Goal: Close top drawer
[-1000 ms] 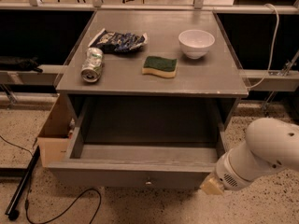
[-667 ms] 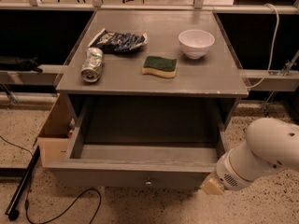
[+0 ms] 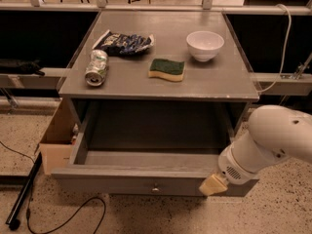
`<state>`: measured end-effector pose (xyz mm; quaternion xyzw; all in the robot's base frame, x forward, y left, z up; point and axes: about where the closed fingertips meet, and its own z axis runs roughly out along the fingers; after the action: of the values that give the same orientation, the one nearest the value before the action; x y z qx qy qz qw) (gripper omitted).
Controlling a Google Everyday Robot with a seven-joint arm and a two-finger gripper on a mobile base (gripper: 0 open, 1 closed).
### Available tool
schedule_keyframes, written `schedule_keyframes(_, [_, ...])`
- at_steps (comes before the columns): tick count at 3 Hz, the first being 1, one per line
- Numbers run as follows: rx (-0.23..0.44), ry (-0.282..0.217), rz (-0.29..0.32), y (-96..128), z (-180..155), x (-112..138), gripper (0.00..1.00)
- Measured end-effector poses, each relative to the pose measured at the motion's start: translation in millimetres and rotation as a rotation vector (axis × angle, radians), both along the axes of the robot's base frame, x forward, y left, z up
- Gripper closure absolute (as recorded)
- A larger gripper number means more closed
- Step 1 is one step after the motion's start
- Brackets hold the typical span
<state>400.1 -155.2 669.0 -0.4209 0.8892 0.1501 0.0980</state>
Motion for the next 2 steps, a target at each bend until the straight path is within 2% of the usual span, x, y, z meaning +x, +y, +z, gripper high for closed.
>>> schedule_keyframes(1, [0.013, 0.038, -0.024, 3.8, -16.3, 28.1, 0.00])
schedule_keyframes(2, [0.027, 0.061, -0.025, 7.6, -28.6, 33.6, 0.00])
